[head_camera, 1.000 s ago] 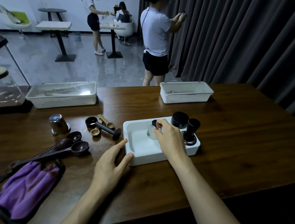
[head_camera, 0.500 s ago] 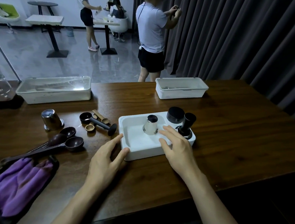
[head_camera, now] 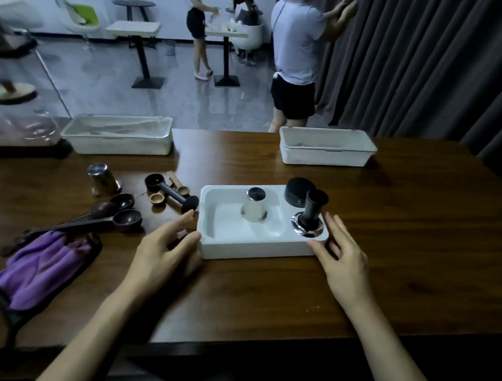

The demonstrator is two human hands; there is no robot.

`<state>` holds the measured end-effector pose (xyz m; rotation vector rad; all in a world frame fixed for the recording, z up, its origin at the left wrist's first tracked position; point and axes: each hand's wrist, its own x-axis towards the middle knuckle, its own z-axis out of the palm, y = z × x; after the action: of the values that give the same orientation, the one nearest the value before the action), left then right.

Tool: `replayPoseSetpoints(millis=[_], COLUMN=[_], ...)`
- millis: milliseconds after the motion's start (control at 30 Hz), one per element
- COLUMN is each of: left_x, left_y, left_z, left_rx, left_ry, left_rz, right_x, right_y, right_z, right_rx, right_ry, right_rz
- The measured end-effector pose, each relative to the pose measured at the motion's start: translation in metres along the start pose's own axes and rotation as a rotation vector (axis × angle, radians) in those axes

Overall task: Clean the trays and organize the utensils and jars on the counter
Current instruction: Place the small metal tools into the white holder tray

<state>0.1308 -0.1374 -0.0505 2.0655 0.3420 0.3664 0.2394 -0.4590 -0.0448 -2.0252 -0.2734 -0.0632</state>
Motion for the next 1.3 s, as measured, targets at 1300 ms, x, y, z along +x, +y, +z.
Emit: replayPoseSetpoints(millis=[1300], left_x=[0.112], left_y=[-0.083], left_z=[-0.157], left_rx=[0.49], left_ry=[0.392], left_rz=[0.026], right_x=[0.011], right_y=[-0.028], right_z=[0.101], right_rx=[0.166], right_ry=[0.004], right_rz=[0.1])
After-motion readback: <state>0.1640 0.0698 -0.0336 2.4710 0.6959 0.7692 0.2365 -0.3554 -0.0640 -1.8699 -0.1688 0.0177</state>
